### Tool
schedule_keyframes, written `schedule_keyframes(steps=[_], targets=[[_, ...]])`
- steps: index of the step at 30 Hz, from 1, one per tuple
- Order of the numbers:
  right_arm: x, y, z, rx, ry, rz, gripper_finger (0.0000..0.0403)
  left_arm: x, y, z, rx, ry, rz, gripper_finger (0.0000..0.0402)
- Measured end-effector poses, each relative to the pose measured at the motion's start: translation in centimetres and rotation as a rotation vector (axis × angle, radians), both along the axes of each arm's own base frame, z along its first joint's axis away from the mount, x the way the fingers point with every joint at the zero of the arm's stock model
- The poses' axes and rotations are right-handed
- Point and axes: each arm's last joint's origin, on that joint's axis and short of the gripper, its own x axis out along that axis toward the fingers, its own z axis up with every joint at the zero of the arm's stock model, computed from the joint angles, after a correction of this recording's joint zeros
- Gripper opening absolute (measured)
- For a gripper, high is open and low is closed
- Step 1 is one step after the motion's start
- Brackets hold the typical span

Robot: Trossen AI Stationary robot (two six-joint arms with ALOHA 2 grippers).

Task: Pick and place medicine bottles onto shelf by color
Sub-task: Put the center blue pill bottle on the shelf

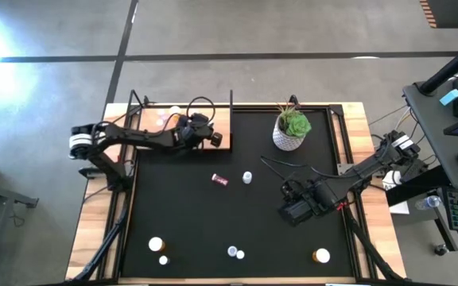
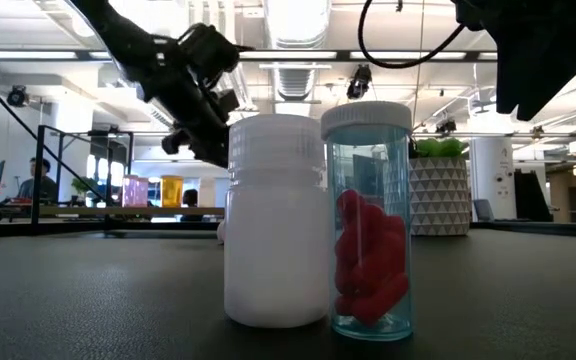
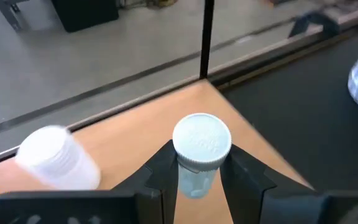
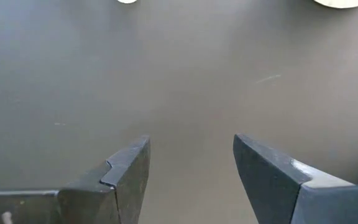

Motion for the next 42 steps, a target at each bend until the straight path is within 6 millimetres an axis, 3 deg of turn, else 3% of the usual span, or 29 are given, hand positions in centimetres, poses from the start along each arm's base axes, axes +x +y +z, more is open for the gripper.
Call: schedule_keyframes(steps=[9,16,42], targets=[[0.6,0.4,0.1,0.038,-0.068,0.000,0.0222,0.5,2.4,-2.2,-0.004,-0.006,0.054,0.0085],[1.1,0.6,0.2,0.067,-0.118,0.000,0.0221,0.2,3.4,-2.1,0.008,0.013,0.045,0.0085],[1.7,1.0,0.3,0.105,-0.186,0.001,0.0221,0.3,4.9,-3.1,-0.003,0.011,0.021,0.0085]])
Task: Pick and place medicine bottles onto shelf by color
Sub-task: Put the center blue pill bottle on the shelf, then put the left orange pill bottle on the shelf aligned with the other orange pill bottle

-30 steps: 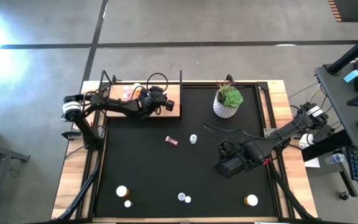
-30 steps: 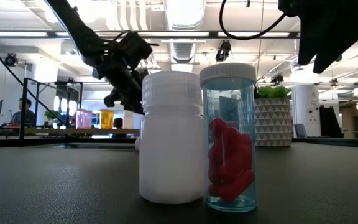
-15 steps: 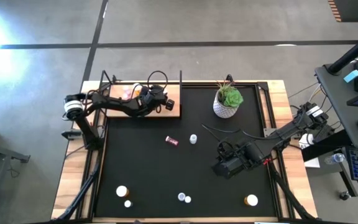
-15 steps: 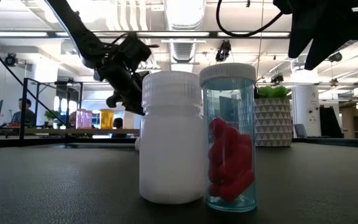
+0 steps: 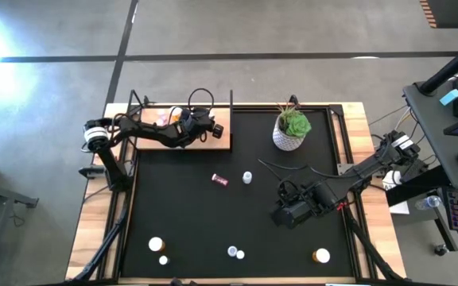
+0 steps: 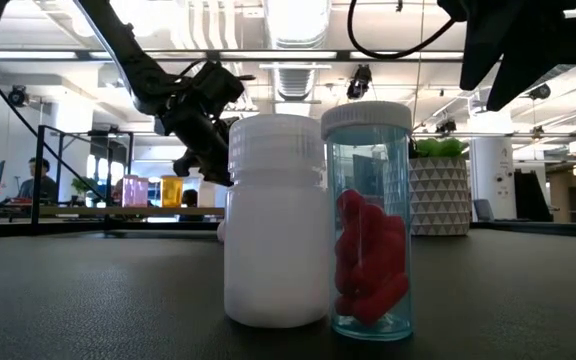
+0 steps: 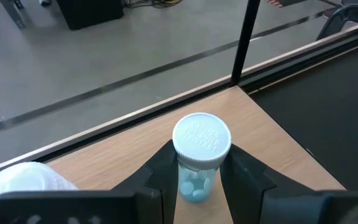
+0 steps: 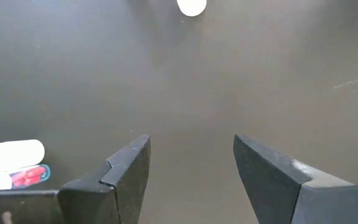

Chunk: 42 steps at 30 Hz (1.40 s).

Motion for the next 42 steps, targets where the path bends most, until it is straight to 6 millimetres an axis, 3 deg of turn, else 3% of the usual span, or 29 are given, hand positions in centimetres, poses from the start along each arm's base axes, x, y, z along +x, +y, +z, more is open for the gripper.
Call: schedule_keyframes(steps=[20,28,34,42], targets=[[0.2,0.1,0.1,0.015,-0.026,0.000,0.0221,-0.2,0.4,0.0,0.009,-0.003,0.008,0.0087],[0.3,0.2,0.1,0.019,-0.033,0.000,0.0221,-0.3,0.4,-0.4,-0.003,0.014,0.005,0.0141],[0.4,0.2,0.1,0.022,-0.039,0.001,0.0221,-0.2,0.0,0.4,0.020,0.007,-0.019,0.0170],[0.4,0.2,0.1,0.025,-0.044,0.000,0.0221,-0.6,-1.3,3.1,0.060,-0.043,-0.065,0.0178]])
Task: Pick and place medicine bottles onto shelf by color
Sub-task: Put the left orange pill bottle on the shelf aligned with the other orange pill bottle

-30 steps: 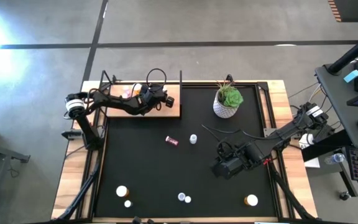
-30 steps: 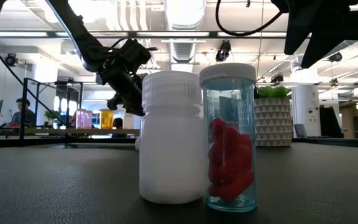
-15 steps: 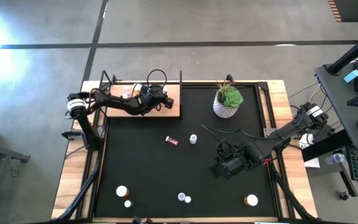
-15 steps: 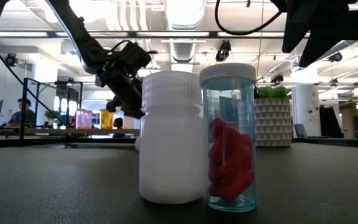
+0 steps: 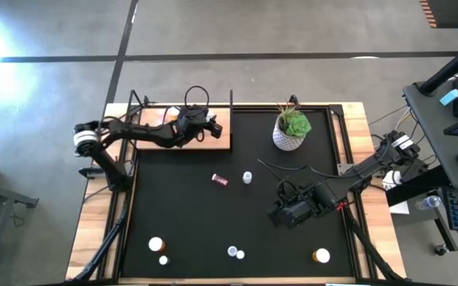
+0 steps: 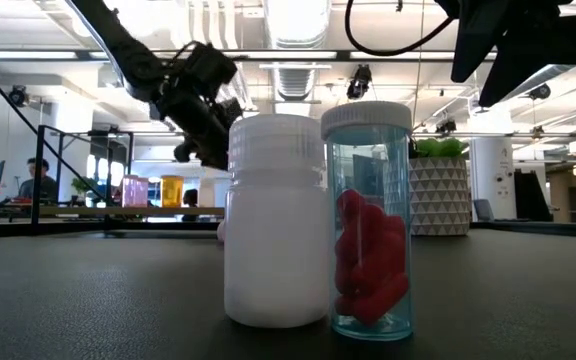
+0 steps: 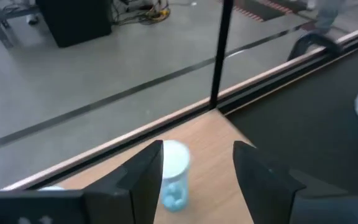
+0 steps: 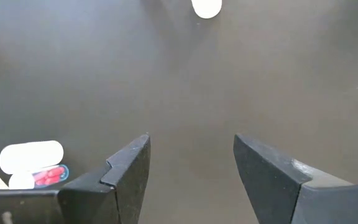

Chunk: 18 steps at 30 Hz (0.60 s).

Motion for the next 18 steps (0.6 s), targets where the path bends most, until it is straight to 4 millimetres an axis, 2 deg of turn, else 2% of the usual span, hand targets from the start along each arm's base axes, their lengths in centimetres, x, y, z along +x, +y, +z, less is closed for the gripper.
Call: schedule_keyframes(steps=[11,15,18], targets=[[0.1,0.0,0.0,0.005,-0.009,0.000,0.0221,-1.1,-3.3,4.5,0.067,-0.034,-0.089,0.0179],[0.2,0.1,0.1,0.016,-0.028,0.000,0.0221,-1.6,-5.7,6.0,0.056,-0.048,-0.188,0.0179],[0.3,0.1,0.1,0.017,-0.030,0.000,0.0221,-1.9,-8.4,6.8,0.031,-0.050,-0.307,0.0179]])
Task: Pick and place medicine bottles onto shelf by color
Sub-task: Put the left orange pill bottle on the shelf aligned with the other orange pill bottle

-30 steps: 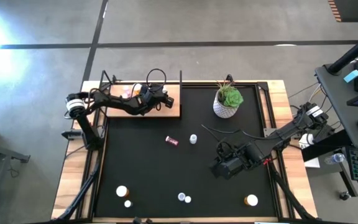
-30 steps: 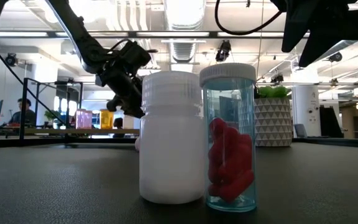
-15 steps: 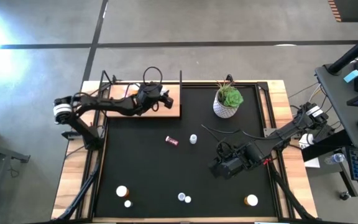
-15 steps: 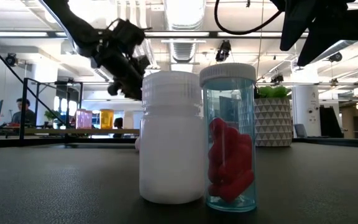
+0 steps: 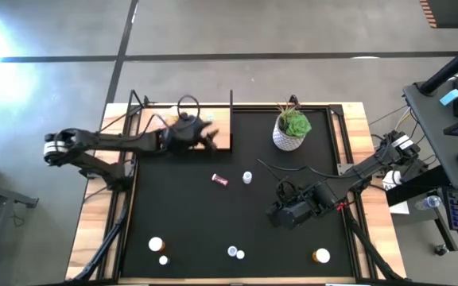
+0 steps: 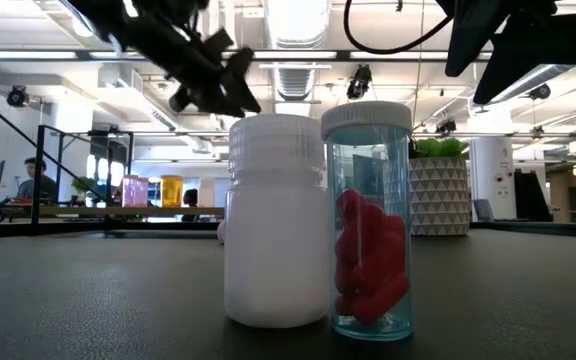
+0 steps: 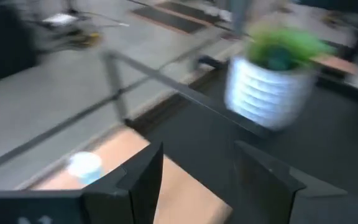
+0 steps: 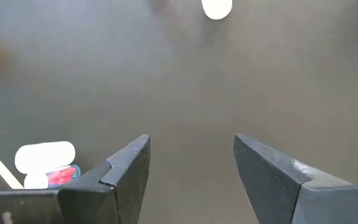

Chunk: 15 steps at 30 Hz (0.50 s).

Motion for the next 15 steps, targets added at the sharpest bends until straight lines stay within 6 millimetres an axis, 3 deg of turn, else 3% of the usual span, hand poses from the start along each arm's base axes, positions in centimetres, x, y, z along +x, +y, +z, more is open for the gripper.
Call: schedule_keyframes(steps=[10,15], targets=[[0.1,0.1,0.1,0.009,-0.016,0.000,0.0221,-1.4,-11.1,1.6,-0.258,-0.134,-0.309,0.0179],[0.1,0.1,0.1,0.009,-0.016,0.000,0.0221,-2.2,-16.1,2.2,-0.261,-0.147,-0.414,0.0179]])
